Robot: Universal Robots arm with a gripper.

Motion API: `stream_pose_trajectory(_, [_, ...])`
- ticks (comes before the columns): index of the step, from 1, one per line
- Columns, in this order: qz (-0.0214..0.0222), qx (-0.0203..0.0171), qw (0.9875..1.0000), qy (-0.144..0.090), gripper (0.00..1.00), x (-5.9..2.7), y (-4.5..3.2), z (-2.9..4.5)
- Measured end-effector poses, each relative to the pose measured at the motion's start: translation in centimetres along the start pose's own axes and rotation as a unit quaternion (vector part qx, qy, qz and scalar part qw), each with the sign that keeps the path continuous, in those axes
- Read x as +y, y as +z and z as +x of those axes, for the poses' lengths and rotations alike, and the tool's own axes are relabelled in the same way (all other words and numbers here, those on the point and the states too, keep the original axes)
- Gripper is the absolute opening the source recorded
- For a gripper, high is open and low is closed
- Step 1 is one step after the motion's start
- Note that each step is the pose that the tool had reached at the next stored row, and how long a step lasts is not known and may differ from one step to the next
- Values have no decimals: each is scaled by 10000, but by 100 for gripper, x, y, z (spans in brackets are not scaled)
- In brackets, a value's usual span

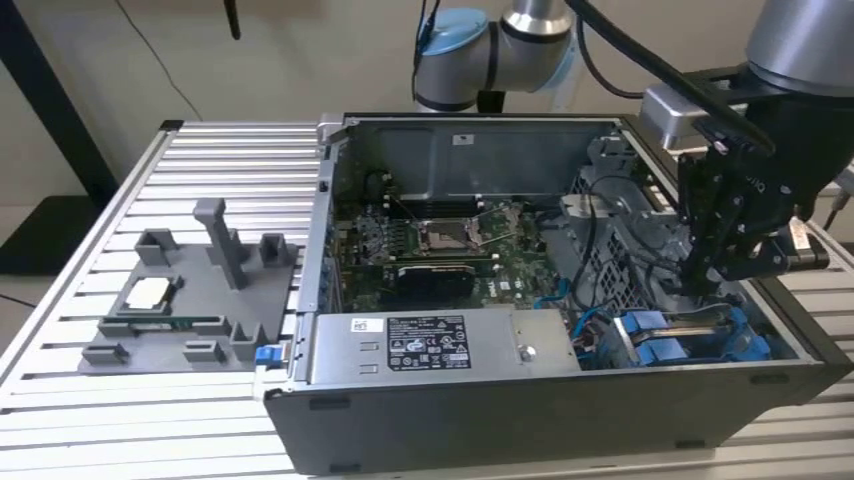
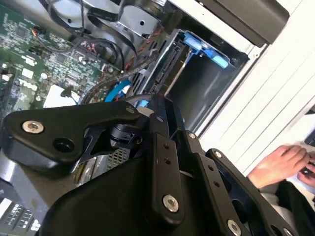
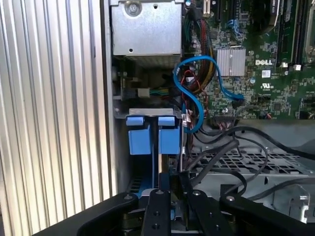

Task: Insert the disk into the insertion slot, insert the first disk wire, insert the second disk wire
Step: 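Insert the first disk wire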

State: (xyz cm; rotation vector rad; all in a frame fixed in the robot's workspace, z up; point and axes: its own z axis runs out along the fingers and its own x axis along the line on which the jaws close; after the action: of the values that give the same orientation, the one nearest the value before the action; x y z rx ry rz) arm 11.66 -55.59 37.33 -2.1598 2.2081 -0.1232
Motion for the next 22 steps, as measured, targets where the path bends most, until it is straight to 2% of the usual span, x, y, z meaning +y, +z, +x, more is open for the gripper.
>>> stream_pose_trajectory(1, [-1, -52, 10000, 5, 19, -10, 4, 0])
stream_pose_trajectory(2, [-2, -78, 10000, 7, 19, -21, 13, 2])
stream_pose_trajectory(9, [-2, -127, 9999, 12, 19, -111, 110, 20])
stream_pose_trajectory(16, [7, -138, 9999, 13, 19, -187, 204, 20])
stream_pose_trajectory(22, [11, -137, 9999, 13, 19, -188, 216, 20])
